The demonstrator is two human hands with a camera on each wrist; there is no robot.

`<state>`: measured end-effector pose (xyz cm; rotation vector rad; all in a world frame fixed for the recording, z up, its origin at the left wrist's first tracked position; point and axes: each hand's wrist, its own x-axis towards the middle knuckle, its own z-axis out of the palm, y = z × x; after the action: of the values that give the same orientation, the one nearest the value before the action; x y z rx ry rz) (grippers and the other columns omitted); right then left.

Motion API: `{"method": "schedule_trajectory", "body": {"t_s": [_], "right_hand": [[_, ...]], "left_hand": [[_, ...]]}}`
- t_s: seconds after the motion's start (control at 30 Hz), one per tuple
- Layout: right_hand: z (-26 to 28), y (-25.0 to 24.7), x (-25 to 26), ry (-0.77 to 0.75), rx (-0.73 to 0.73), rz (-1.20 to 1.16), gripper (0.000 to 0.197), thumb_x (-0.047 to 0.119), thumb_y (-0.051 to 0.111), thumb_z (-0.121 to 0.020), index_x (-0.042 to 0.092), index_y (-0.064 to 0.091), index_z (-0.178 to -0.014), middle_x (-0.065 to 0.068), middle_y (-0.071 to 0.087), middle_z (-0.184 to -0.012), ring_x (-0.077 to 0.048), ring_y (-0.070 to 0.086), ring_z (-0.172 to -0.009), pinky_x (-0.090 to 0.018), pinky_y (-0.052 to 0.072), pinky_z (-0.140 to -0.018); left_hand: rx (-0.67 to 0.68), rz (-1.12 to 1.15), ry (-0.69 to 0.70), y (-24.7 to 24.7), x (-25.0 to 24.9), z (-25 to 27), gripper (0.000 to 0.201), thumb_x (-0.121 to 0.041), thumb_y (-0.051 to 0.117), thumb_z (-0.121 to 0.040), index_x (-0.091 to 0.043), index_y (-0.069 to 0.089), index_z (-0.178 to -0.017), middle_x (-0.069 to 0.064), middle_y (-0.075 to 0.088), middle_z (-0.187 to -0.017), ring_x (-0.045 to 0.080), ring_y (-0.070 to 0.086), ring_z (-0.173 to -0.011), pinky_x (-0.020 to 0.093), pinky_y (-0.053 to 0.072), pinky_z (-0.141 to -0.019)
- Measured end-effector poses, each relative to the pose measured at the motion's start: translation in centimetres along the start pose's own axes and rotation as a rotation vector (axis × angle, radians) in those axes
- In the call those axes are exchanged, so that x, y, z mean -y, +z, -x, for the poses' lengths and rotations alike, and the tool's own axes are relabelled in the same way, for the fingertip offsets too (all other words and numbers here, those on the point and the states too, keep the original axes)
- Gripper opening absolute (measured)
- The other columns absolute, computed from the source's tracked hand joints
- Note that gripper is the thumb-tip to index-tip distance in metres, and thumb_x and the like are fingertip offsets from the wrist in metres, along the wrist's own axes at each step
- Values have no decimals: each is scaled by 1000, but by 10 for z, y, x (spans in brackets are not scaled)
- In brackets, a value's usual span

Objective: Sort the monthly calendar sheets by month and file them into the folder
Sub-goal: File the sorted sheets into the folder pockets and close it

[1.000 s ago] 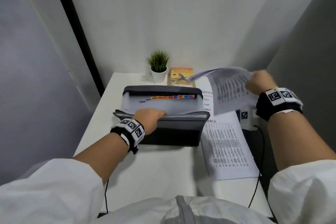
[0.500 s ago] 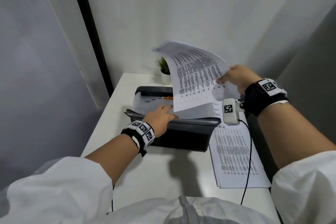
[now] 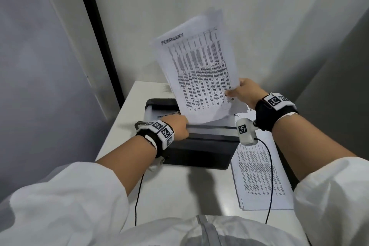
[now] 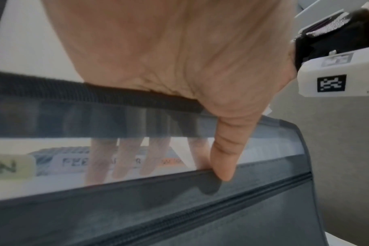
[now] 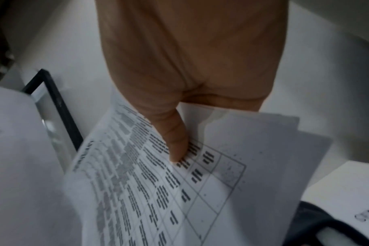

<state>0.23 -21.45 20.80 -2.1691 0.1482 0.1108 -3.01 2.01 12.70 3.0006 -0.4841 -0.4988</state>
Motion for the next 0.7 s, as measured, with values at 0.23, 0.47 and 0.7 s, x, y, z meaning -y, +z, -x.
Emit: {"method": "schedule_trajectory", "body": {"t_s": [0.23, 0.47, 0.7], "right_hand": [[-10, -2, -5, -94, 117, 425, 31, 21, 66, -89, 11, 62, -118, -7, 71, -92, -28, 66, -90, -29, 48, -77], [-22, -2, -4, -129, 93, 640, 28, 19, 65, -89, 3, 60, -112, -14, 66, -99, -29, 62, -97, -27, 39, -75], [-28, -2, -2, -146, 137, 692, 11, 15, 65, -88, 9, 64, -97, -8, 64, -90, -24, 59, -87, -25, 36, -74]], "left_hand": [[-5, 64, 15, 1, 4, -1, 27, -39, 56, -84, -29, 69, -105, -3, 68, -89, 20, 63, -80, 28, 51, -66], [-175, -15, -15, 17, 18, 8, 33, -41, 52, -87, -21, 65, -111, 7, 61, -114, 28, 56, -105, 41, 49, -87], [-249, -28, -21, 19, 22, 16, 37, -48, 54, -86, -14, 68, -91, 9, 60, -96, 28, 58, -99, 35, 50, -75]]}}
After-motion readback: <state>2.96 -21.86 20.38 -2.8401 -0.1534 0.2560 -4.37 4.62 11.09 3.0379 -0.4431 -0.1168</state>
